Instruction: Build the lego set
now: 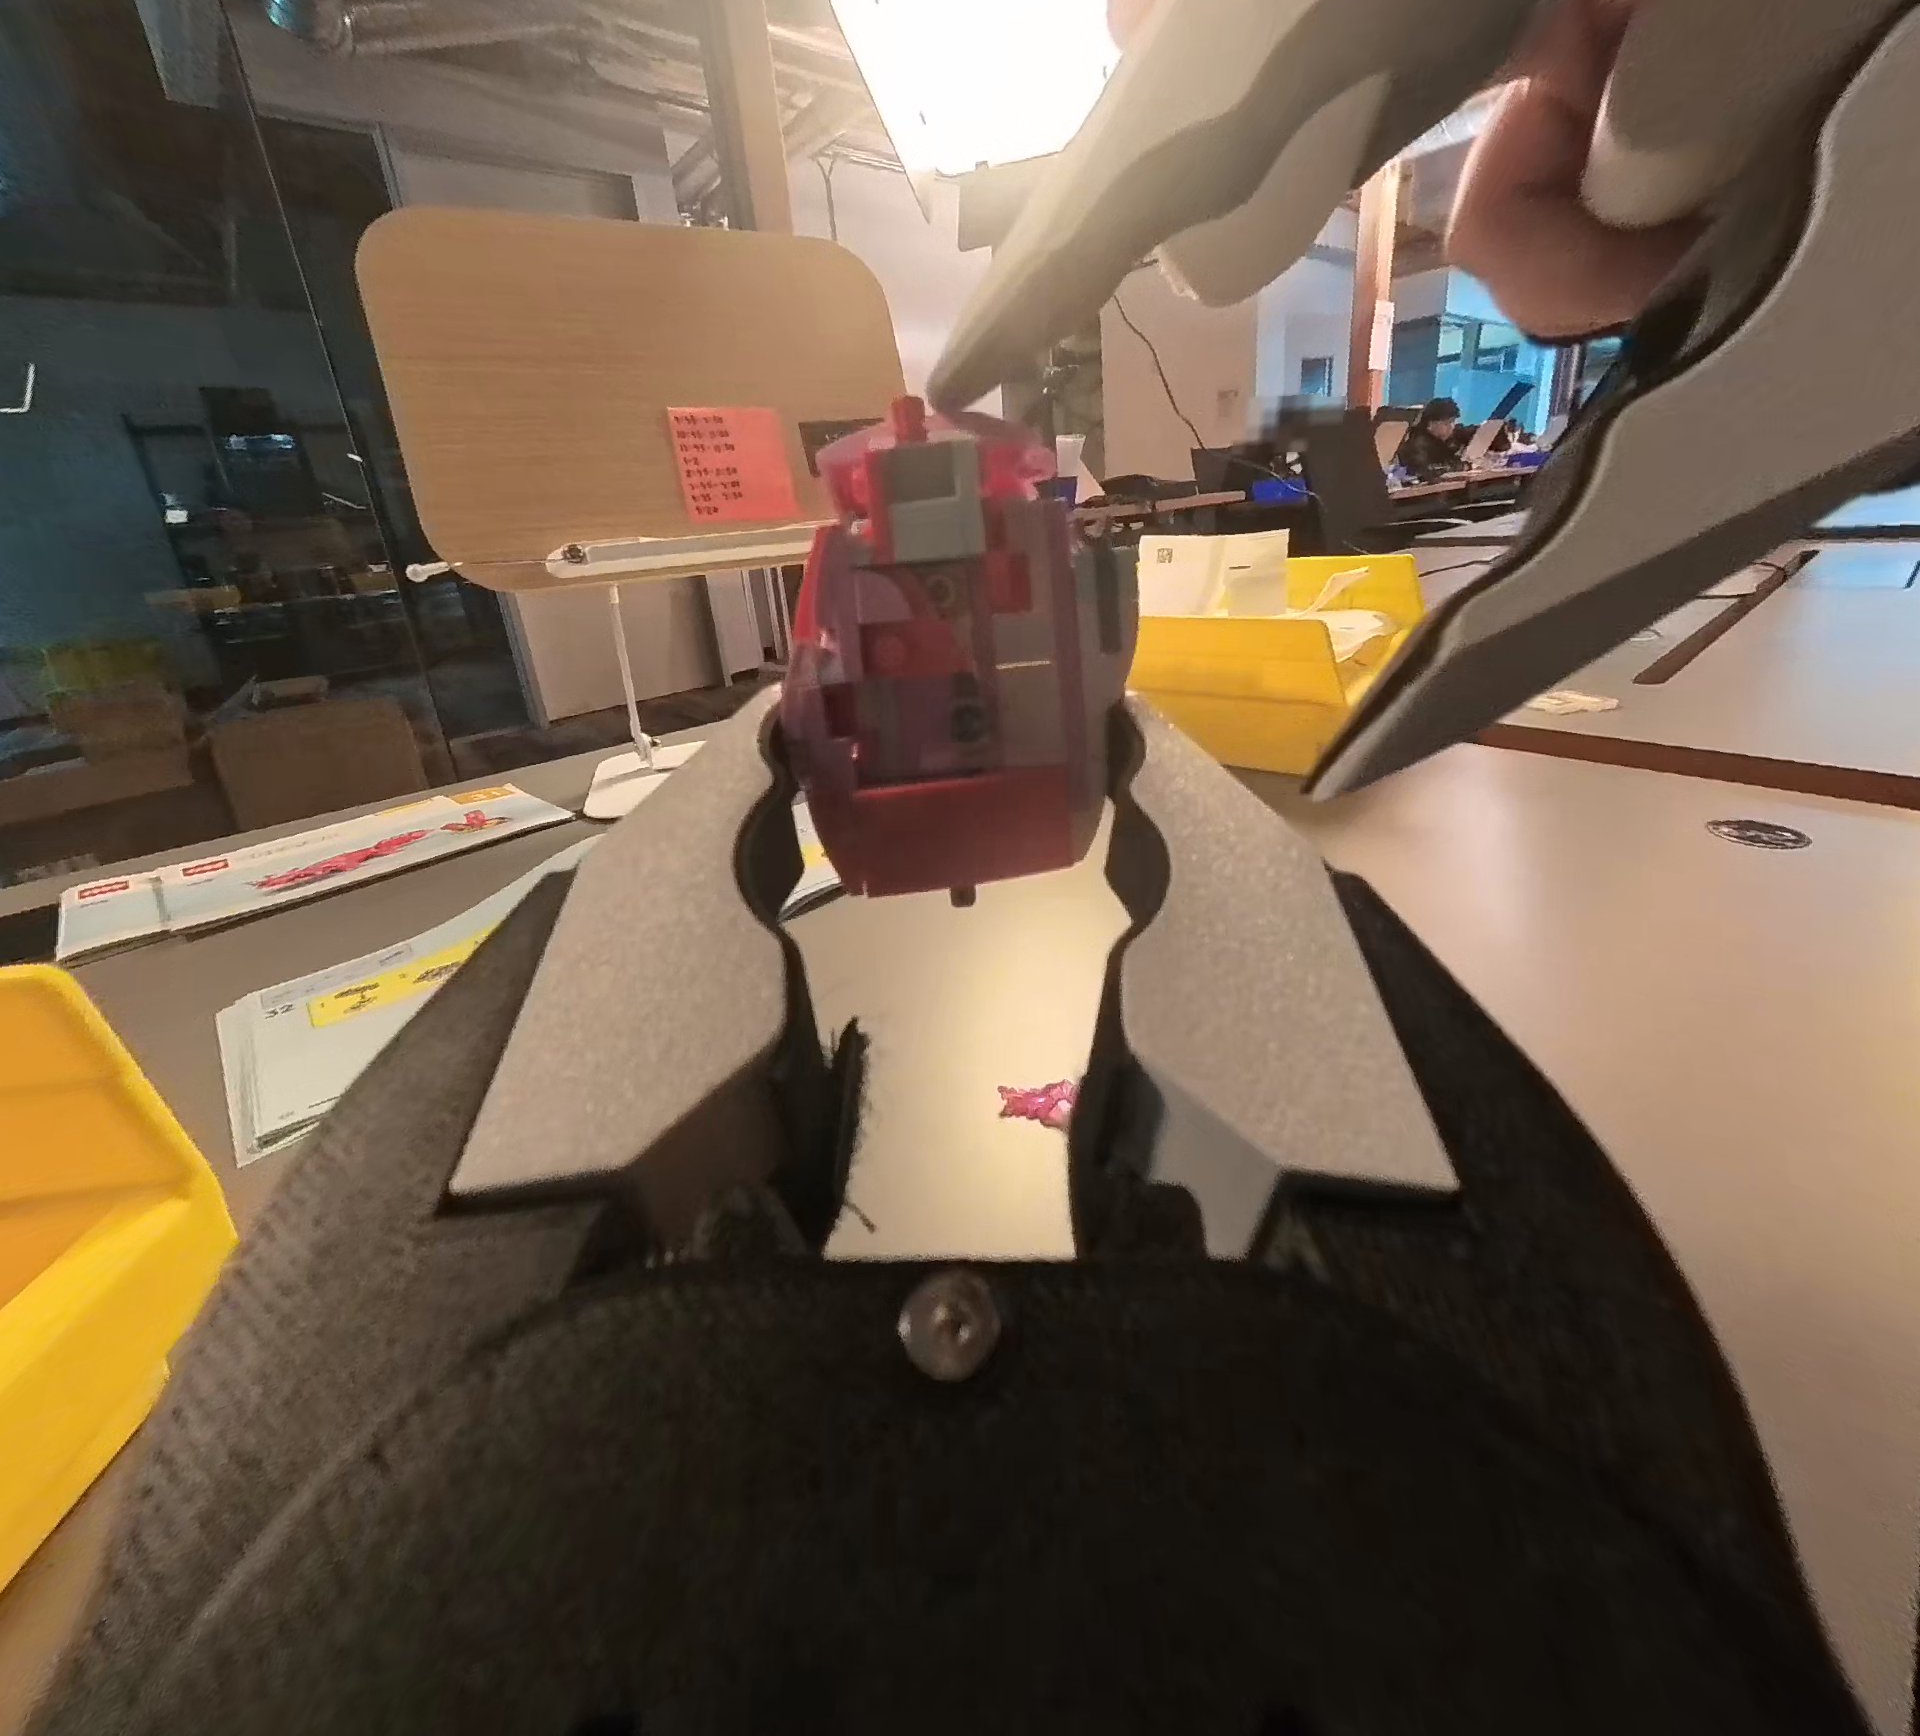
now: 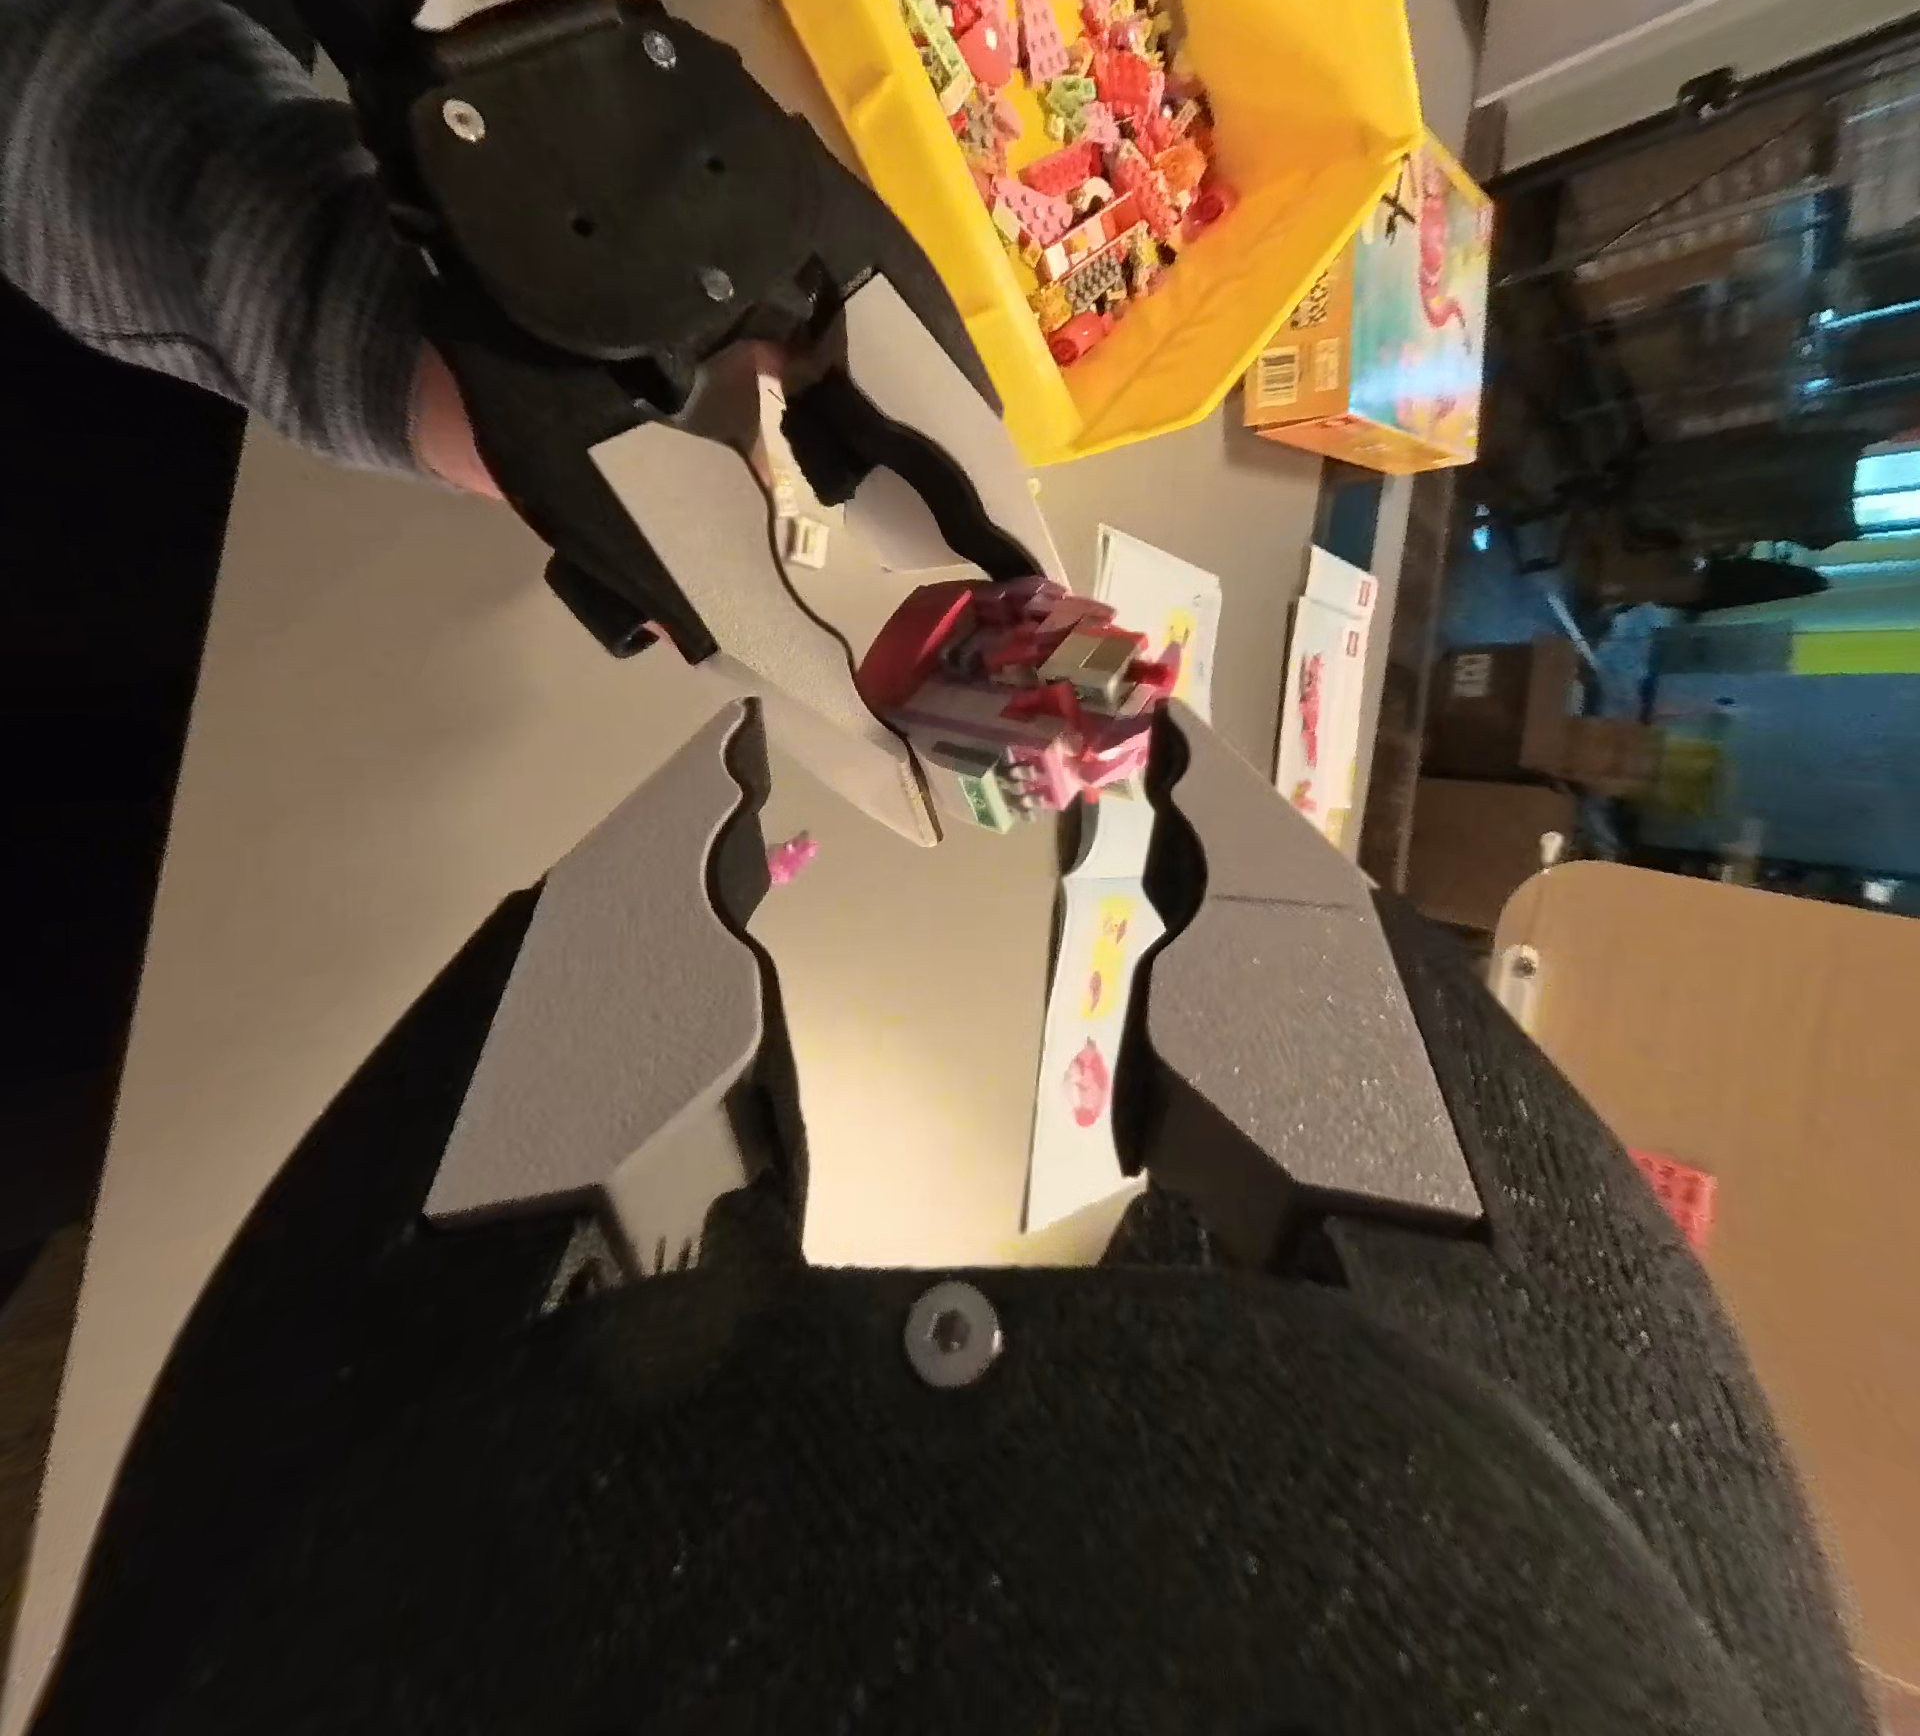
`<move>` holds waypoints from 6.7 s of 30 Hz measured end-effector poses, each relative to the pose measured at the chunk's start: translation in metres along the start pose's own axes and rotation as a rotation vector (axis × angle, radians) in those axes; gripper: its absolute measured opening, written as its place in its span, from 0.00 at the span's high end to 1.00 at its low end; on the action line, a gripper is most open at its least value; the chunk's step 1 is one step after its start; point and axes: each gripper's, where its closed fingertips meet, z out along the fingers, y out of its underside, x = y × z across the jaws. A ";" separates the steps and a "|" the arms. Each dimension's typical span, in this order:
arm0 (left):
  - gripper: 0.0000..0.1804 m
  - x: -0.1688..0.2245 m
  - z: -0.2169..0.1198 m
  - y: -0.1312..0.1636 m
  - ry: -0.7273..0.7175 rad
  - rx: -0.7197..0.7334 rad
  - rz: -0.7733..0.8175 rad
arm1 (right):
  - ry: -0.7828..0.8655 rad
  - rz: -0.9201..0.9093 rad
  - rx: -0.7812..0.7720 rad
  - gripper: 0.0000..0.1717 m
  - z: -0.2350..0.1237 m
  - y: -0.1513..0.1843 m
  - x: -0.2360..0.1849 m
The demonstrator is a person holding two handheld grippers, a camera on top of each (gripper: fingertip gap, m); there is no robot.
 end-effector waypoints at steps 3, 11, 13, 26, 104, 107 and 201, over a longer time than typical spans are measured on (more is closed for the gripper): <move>0.69 0.002 0.000 -0.001 0.012 0.006 -0.003 | -0.038 0.027 -0.003 0.57 -0.003 -0.002 -0.002; 0.69 0.016 -0.002 -0.009 0.112 0.057 -0.031 | 0.035 0.160 0.136 0.79 -0.023 -0.009 0.025; 0.69 0.017 -0.001 -0.008 0.113 0.048 -0.016 | 0.037 0.148 0.120 0.85 -0.023 -0.006 0.023; 0.69 0.031 -0.001 -0.008 0.178 0.046 0.015 | -0.067 0.246 0.099 0.91 -0.023 0.005 0.015; 0.68 0.098 -0.020 -0.013 0.651 0.059 -0.095 | -0.612 0.270 -0.409 0.80 -0.063 0.022 -0.027; 0.68 0.099 -0.020 -0.012 0.653 0.055 -0.091 | -0.620 0.279 -0.426 0.80 -0.064 0.023 -0.028; 0.68 0.095 -0.035 -0.041 0.746 0.206 -0.250 | -0.542 0.455 0.022 0.79 -0.072 -0.013 -0.019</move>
